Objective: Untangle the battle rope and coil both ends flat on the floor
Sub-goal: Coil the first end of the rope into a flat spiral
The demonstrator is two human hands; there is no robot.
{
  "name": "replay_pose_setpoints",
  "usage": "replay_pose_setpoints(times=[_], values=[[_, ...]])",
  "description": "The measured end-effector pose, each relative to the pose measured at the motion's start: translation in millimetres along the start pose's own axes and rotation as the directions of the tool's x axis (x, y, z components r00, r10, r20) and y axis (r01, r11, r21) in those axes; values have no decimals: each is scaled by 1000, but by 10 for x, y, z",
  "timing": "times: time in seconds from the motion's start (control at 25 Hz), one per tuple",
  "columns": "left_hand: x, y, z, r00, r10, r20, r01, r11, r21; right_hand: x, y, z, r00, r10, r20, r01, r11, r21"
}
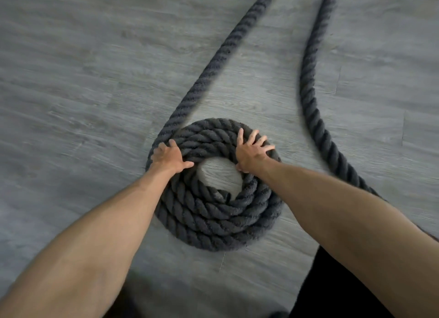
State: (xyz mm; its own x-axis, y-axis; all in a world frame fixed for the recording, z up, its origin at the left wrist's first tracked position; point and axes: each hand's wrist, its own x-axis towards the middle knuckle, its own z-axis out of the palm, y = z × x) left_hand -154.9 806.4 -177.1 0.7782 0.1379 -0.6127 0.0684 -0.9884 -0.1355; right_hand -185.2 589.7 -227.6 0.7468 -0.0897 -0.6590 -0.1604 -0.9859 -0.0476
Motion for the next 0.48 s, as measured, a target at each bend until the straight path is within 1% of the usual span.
replay_pose_setpoints(times=[0.08, 0.16, 0.24, 0.32, 0.36, 0.48], values=[[63, 79, -155, 994, 104, -44, -100, 992, 80, 137, 112, -184, 996, -90, 1, 90, 994, -59], [248, 304, -344, 966, 245, -78, -231, 960, 156, 324, 219, -361, 985, -175, -14, 172, 978, -120], [537, 640, -535, 924, 376, -67, -357, 913, 196, 537, 305, -522, 975, -220, -28, 212, 961, -180], [855, 979, -671, 863, 502, -59, -476, 847, 237, 746, 333, -665, 964, -257, -70, 231, 937, -261], [1030, 1121, -730, 834, 550, -44, -523, 813, 255, 857, 332, -763, 959, -272, -74, 244, 932, -268], [1403, 1374, -854, 775, 632, 22, -605, 731, 315, 1106, 353, -915, 950, -295, -105, 263, 933, -244]])
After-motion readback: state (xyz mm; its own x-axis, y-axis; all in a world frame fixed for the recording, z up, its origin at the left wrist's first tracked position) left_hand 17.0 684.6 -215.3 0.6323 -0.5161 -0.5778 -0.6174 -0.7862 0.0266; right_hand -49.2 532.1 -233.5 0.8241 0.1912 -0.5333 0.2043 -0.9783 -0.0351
